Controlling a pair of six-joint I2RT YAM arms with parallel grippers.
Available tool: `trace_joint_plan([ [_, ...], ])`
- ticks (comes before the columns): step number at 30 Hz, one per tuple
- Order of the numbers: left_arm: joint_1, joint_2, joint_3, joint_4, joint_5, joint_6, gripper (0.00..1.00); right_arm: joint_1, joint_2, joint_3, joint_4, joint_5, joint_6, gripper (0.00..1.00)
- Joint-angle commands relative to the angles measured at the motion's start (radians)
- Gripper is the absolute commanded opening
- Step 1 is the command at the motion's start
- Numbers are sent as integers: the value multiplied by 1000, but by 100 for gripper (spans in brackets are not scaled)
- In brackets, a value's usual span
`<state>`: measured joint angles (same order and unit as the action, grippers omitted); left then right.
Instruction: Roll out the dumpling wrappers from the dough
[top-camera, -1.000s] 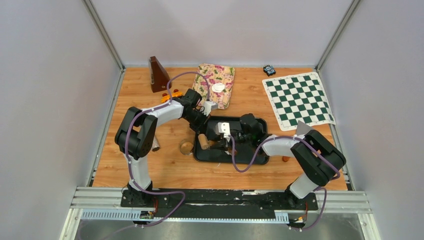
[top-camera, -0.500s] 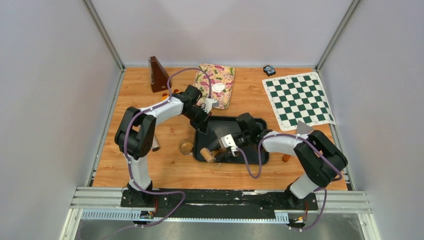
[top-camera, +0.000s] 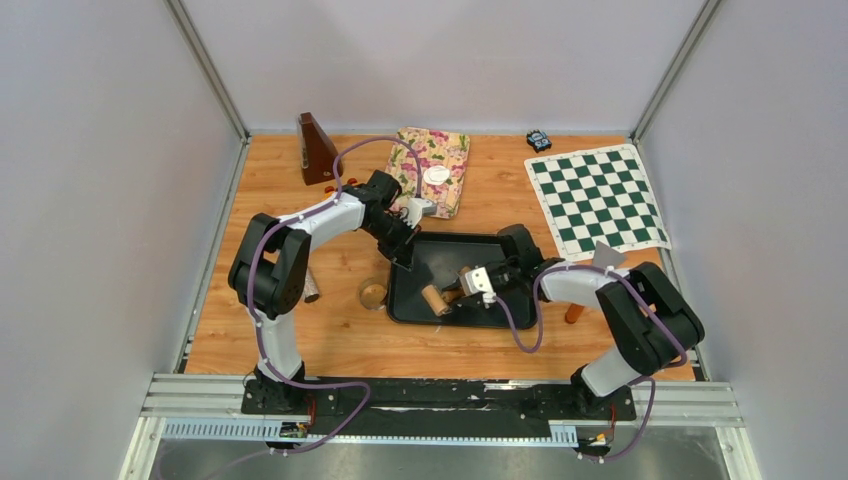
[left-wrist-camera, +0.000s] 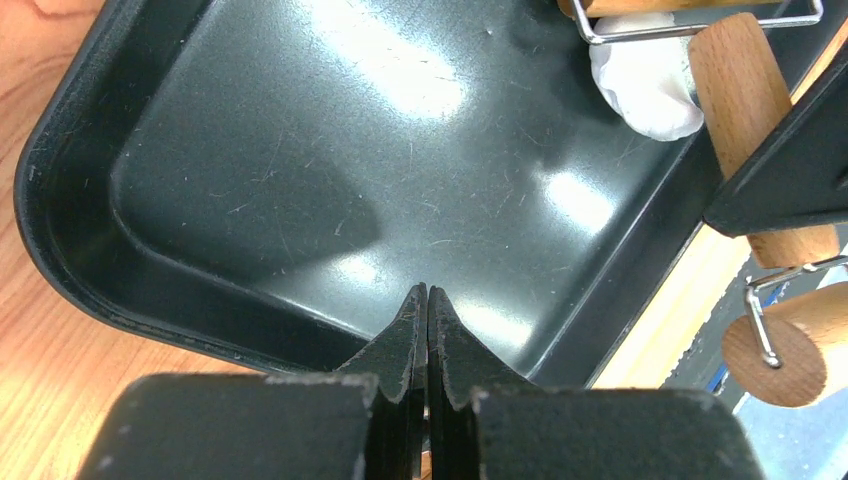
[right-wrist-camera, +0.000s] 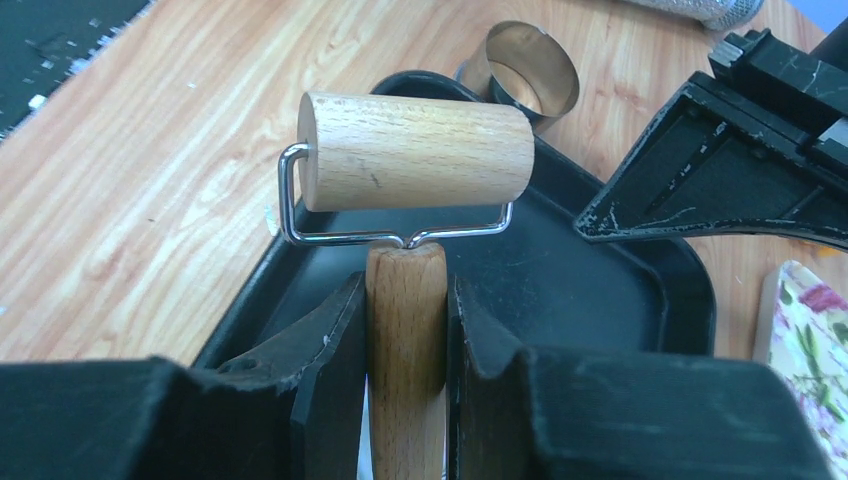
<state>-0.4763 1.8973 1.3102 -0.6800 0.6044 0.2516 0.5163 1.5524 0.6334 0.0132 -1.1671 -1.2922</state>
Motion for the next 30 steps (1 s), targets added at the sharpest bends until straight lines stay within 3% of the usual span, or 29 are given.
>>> trace_joint_plan([
  [1, 2, -24, 21, -2, 22, 26, 0, 24, -41, -30, 296, 133, 185, 0],
  [3, 2, -26, 19, -1, 19, 24, 0, 9, -58, -7, 317, 207, 220, 0],
  [8, 2, -33, 16, 8, 16, 20, 0, -19, -130, 86, 207, 223, 256, 0],
  [13, 2, -27, 16, 2, 24, 27, 0, -16, -167, 202, -194, -20, 86, 0],
  [22, 2, -24, 25, -37, 50, 58, 0, 89, -133, 119, -256, -159, -81, 0],
  [30, 2, -13, 21, -33, 56, 55, 0, 96, -96, 70, -225, -135, -129, 0],
])
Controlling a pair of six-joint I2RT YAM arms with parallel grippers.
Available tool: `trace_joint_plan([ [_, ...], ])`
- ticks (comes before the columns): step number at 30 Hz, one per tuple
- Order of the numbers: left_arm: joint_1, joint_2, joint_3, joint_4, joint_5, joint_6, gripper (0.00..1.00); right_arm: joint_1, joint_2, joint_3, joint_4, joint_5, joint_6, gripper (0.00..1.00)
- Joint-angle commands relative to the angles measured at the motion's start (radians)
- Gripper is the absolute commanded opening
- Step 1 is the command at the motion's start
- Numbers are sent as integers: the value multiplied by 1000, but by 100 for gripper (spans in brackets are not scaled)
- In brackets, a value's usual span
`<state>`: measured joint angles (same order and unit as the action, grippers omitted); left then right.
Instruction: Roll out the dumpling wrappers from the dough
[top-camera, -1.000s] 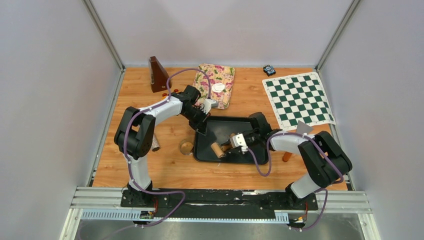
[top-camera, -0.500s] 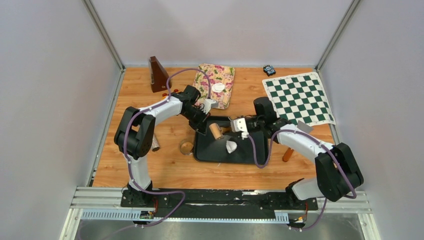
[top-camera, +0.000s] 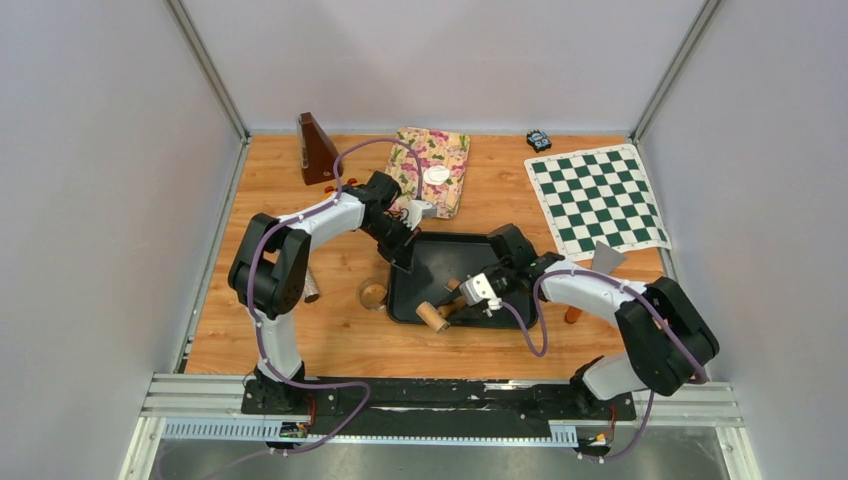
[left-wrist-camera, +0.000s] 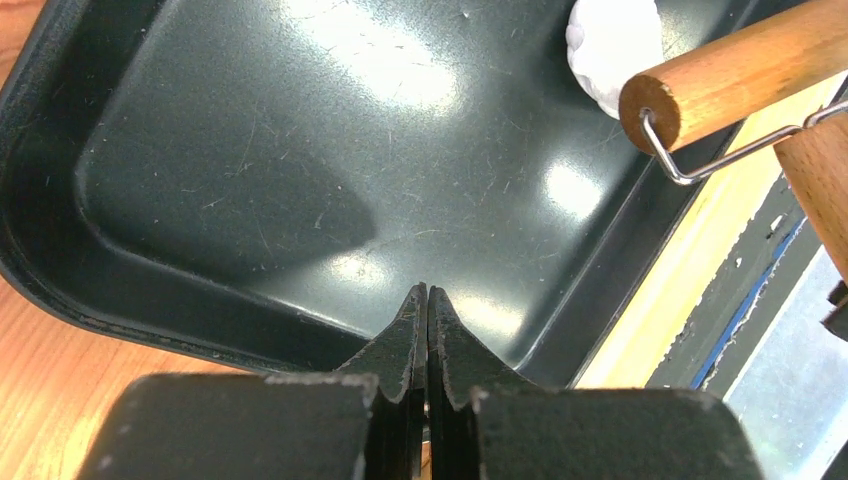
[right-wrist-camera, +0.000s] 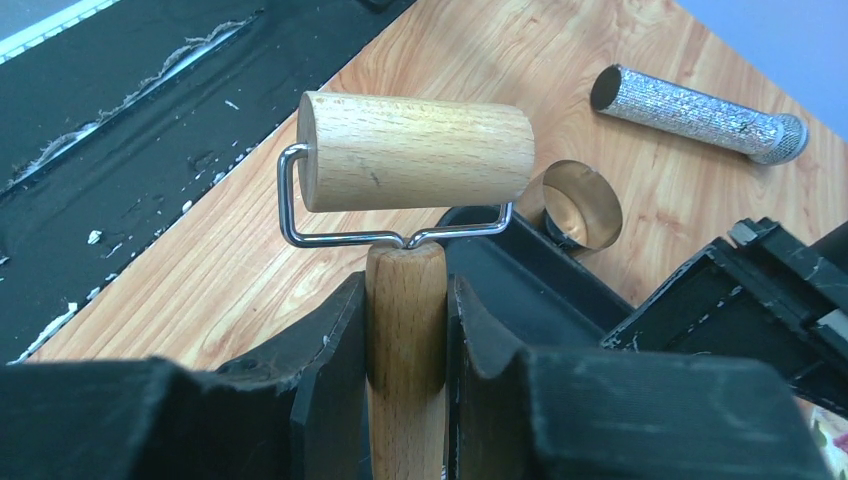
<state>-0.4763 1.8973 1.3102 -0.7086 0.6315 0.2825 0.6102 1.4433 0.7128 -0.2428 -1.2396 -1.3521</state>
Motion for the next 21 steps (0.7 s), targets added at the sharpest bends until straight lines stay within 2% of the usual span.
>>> trace_joint_plan([
  [1, 2, -12, 22, -4, 29, 23, 0, 2, 24, -12, 37, -62, -71, 0],
  [13, 2, -19, 10, 6, 31, 16, 0, 2, 143, -16, 55, -66, -108, 0],
  [18, 2, -28, 3, 11, 31, 12, 0, -26, 145, -58, 201, 35, -89, 0],
  [21, 2, -30, -1, 18, 34, 10, 0, -48, 146, -47, 217, 52, -72, 0],
])
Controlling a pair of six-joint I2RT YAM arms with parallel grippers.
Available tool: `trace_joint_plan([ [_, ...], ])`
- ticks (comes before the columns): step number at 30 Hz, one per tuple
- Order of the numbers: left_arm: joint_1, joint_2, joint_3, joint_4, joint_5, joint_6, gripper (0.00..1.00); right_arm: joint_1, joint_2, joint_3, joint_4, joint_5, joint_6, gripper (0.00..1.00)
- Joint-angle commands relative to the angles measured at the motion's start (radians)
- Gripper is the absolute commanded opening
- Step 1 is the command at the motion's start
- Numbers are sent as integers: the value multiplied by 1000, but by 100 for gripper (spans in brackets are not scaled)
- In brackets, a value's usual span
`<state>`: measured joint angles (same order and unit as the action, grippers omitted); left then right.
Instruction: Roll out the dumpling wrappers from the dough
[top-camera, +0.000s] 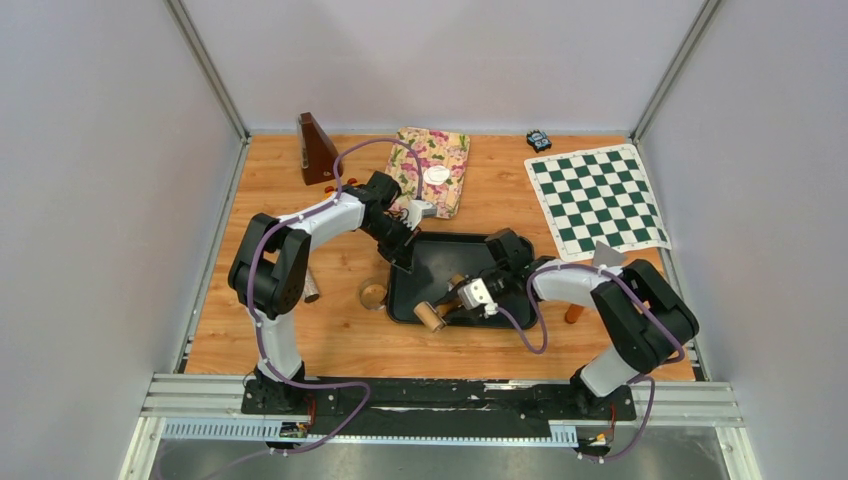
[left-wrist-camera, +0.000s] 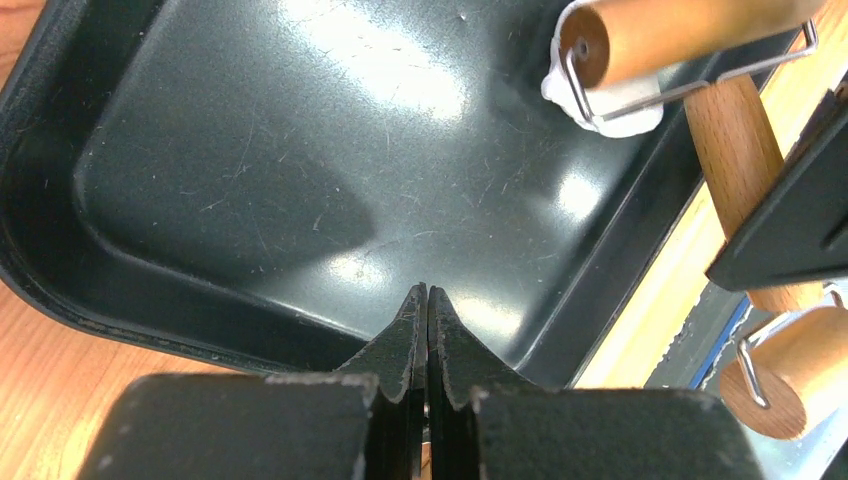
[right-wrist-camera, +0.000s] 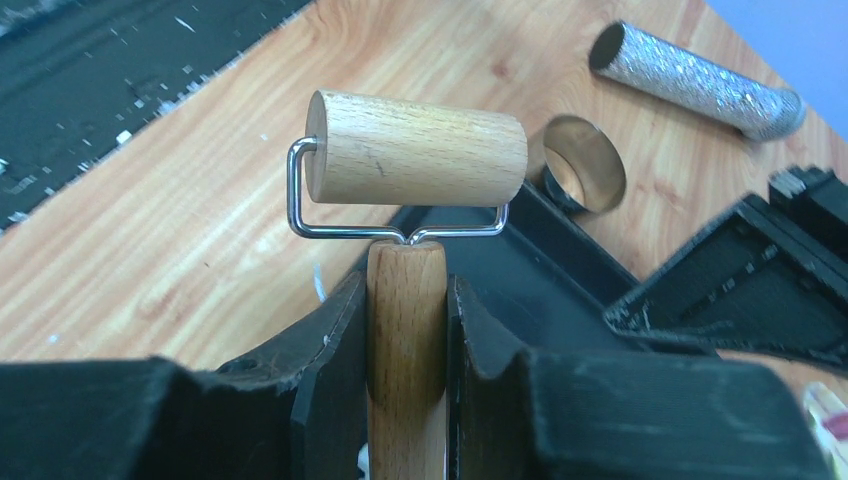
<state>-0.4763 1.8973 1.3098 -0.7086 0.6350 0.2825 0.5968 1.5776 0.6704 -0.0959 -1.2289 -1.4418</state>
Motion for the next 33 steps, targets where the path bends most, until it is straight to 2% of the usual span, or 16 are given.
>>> trace_joint_plan([
  [1, 2, -28, 1, 18, 30, 9, 0, -41, 13, -5, 74, 45, 18, 0],
  [6, 2, -26, 4, 14, 30, 9, 0, -53, 3, -15, 166, 84, 77, 0],
  [11, 2, -30, 3, 16, 27, 10, 0, -64, -98, 12, 180, 70, 152, 0],
  [22, 2, -26, 17, 2, 9, 24, 0, -46, -208, 112, -102, -94, 153, 0],
  [33, -1, -17, 20, 0, 8, 29, 0, -2, -121, 69, -111, -164, 90, 0],
])
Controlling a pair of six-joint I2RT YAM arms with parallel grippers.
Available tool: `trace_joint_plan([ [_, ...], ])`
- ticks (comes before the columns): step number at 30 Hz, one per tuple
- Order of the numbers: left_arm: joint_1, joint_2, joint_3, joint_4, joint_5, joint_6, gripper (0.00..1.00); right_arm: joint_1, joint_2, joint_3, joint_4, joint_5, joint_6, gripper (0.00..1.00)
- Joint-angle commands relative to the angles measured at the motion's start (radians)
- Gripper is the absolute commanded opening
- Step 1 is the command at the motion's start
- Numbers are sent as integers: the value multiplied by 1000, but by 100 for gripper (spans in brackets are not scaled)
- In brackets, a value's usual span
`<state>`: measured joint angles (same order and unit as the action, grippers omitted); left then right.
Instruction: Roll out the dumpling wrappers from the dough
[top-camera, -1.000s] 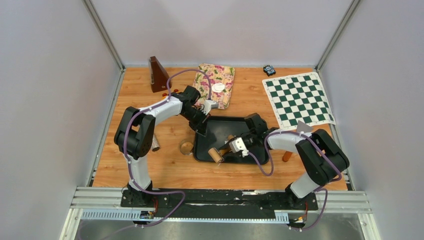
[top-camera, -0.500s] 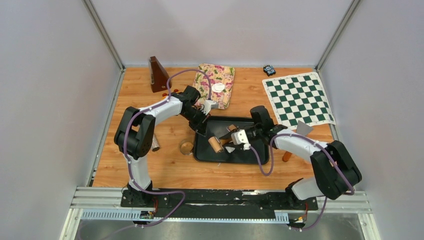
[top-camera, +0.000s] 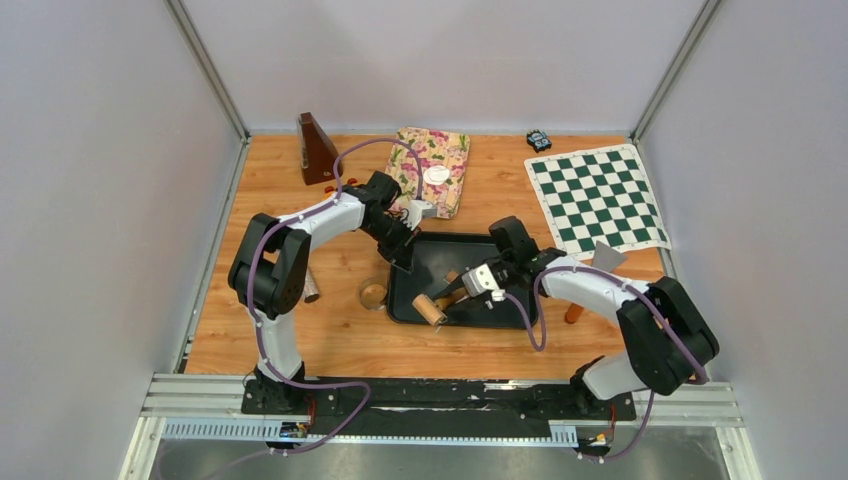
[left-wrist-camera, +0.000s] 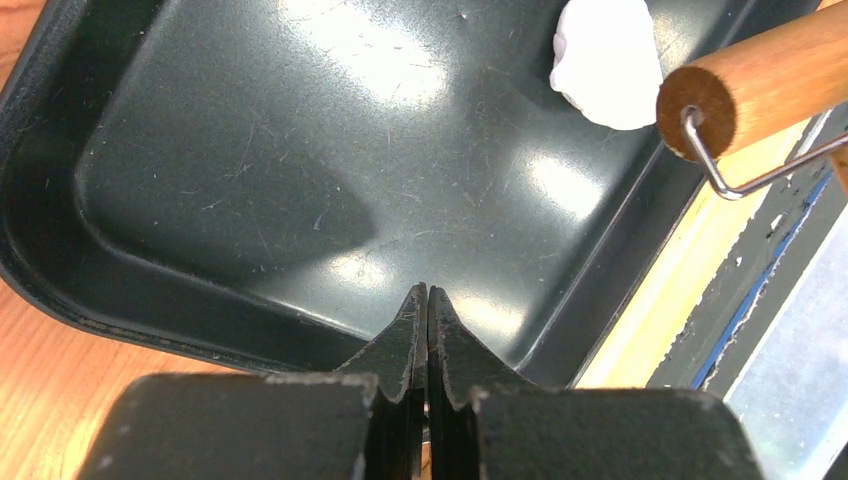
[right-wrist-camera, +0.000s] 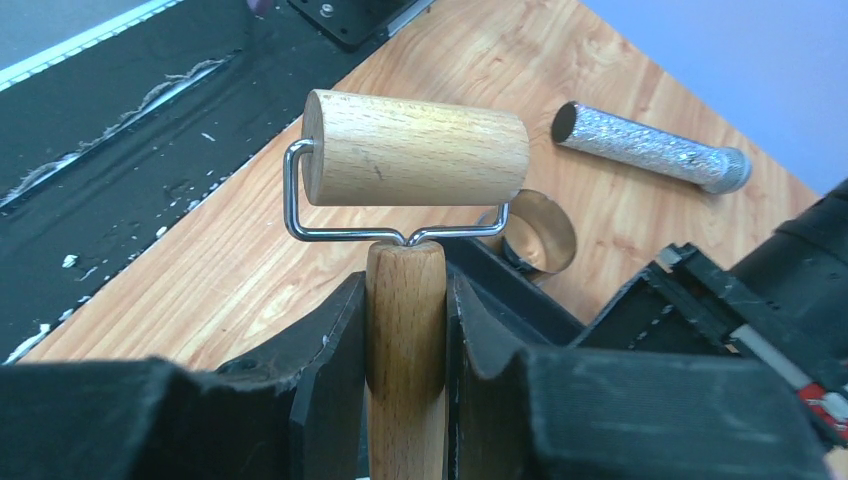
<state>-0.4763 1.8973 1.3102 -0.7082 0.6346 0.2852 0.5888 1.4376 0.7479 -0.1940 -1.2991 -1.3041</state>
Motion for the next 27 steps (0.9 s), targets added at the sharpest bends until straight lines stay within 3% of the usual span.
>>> trace_joint_plan([
  [1, -2, -17, 22, -3, 8, 28, 0, 6, 24, -12, -14, -91, -54, 0],
  [18, -31, -38, 24, -13, 6, 57, 0, -45, 173, -26, -8, -25, -112, 0],
  [27, -37, -40, 28, -17, 4, 64, 0, -83, 172, -23, 51, 32, -47, 0],
])
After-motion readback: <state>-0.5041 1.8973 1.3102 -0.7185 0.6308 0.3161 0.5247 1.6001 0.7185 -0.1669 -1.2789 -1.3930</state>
